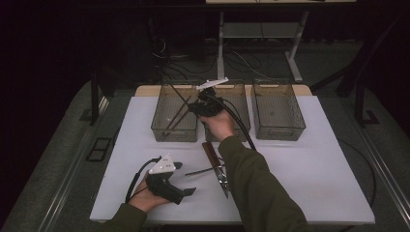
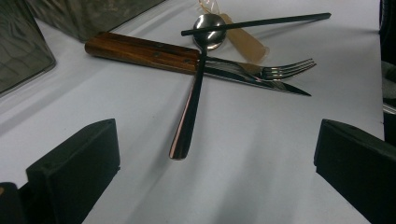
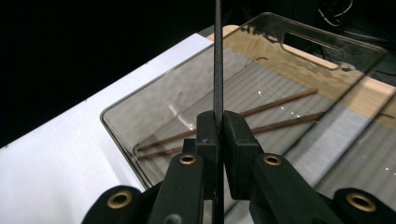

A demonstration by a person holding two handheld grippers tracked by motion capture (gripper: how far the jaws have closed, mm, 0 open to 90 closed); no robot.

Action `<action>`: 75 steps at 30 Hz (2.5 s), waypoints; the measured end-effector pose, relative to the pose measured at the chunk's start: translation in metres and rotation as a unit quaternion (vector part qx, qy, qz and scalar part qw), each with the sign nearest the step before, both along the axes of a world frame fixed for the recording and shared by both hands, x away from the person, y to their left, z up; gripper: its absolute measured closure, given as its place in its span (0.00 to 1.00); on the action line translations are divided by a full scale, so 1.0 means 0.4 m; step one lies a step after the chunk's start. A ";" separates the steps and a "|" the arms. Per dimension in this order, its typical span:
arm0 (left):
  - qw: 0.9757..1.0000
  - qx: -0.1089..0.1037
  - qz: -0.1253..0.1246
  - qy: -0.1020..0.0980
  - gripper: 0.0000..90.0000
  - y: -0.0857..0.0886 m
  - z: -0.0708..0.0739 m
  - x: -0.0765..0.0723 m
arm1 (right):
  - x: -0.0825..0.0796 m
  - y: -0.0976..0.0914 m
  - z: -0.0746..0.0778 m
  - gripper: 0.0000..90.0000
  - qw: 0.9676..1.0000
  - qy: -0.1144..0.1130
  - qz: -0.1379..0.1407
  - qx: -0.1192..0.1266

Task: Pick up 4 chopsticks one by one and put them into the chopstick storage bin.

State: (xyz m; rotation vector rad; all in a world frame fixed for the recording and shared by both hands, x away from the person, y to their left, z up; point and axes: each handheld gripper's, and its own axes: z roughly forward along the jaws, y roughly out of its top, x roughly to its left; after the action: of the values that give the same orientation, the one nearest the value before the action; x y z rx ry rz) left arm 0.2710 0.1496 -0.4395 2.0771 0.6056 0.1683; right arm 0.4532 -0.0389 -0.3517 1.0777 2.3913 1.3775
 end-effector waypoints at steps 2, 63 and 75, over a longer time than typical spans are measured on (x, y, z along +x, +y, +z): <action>1.000 0.000 0.000 0.000 0.00 0.000 0.000 0.000 | 0.006 0.016 -0.005 0.95 1.000 0.002 -0.001 -0.003; 1.000 0.006 -0.012 -0.003 0.00 -0.003 0.002 0.000 | -0.066 -0.068 0.003 0.51 0.998 0.011 0.063 -0.018; 1.000 -0.003 -0.002 0.003 0.00 -0.001 0.000 0.002 | -0.114 -0.180 0.006 0.48 0.997 0.000 0.077 -0.005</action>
State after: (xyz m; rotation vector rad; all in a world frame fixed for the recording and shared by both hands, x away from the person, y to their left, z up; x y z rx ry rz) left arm 0.2719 0.1494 -0.4394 2.0736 0.6040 0.1587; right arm 0.4078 -0.1110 -0.3492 0.9082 2.5237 1.4110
